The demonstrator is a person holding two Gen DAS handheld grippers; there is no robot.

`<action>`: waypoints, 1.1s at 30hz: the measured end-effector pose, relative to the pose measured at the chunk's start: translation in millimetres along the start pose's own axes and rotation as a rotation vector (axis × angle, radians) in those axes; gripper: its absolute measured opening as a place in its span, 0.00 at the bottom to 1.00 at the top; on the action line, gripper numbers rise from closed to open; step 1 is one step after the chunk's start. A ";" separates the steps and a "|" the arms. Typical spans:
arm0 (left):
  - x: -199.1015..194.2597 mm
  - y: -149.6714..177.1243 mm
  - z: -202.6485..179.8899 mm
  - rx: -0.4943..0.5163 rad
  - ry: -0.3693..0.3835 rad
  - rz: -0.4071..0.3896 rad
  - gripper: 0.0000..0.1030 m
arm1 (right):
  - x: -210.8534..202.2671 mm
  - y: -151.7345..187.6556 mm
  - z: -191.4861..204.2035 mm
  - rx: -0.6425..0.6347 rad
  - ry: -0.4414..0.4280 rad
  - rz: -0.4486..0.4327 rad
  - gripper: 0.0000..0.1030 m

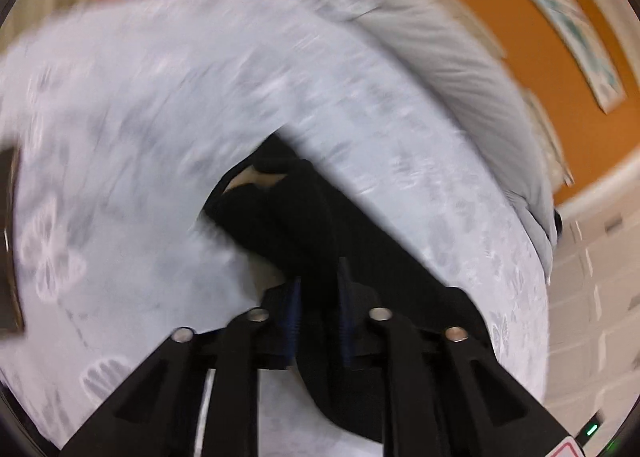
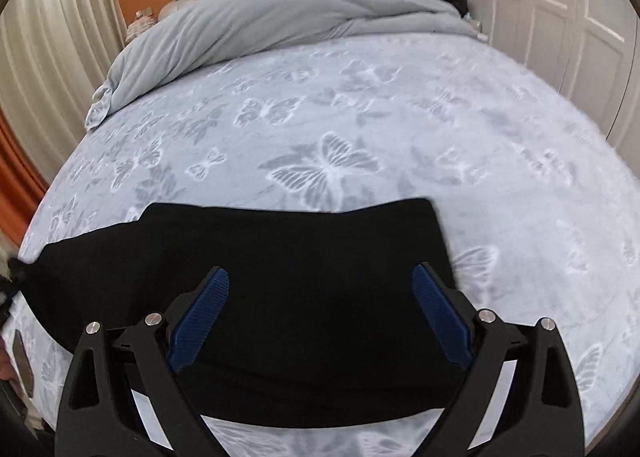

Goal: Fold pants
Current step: 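Open both grippers to release the folded pants and lift away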

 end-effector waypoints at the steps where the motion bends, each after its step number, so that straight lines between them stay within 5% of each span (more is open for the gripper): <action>1: -6.5 5.2 -16.2 0.048 0.022 -0.025 0.11 | -5.0 -1.2 -7.3 -0.013 0.019 -0.012 0.88; 4: -25.2 44.5 -79.5 0.216 0.143 -0.038 0.02 | -17.1 9.4 -10.0 -0.028 0.049 -0.019 0.88; 6: -30.0 99.4 -126.1 0.367 0.262 0.052 0.01 | -13.9 14.8 -21.7 -0.017 0.066 -0.001 0.88; 8: -22.0 154.2 -151.2 0.524 0.270 0.117 0.20 | -10.3 21.9 -27.8 -0.001 0.065 0.020 0.88; 9: -9.3 187.9 -157.4 0.632 0.228 0.141 0.53 | -7.9 24.4 -31.4 0.007 0.064 0.031 0.88; 10: 1.2 207.9 -156.9 0.698 0.177 0.132 0.66 | -5.3 26.7 -33.8 0.016 0.057 0.041 0.88; 14: 1.1 238.1 -149.1 0.782 0.175 0.147 0.71 | -6.8 23.7 -20.3 0.035 -0.044 0.023 0.88; 17: -16.3 213.3 -136.9 0.703 0.184 0.101 0.79 | -11.2 10.1 26.4 -0.011 -0.230 -0.036 0.88; 22: -47.5 110.9 -94.2 0.402 0.137 -0.070 0.81 | -8.1 -3.0 135.3 -0.181 -0.497 -0.049 0.88; 27: -77.6 9.4 -32.6 0.247 -0.053 -0.339 0.82 | 38.5 -22.9 225.6 -0.276 -0.515 0.020 0.88; 31: -78.1 -24.3 2.2 0.154 -0.089 -0.335 0.82 | 90.8 -26.3 264.9 -0.279 -0.466 0.103 0.87; 32: -76.2 -27.0 7.2 0.147 -0.092 -0.324 0.82 | 102.7 -23.2 272.7 -0.275 -0.459 0.127 0.78; 33: -76.8 -29.1 12.7 0.147 -0.098 -0.314 0.82 | 111.9 -17.3 282.4 -0.258 -0.493 0.159 0.47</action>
Point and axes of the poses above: each gripper's, at about its wrist camera, not at the fingertips, and x roughly the way its jaws point, z to its left, y to its underside, the point moved 9 cm from there along x, roughly the way its jaws point, and after that the axes turned 14 degrees about -x, right-handed, at the moved point
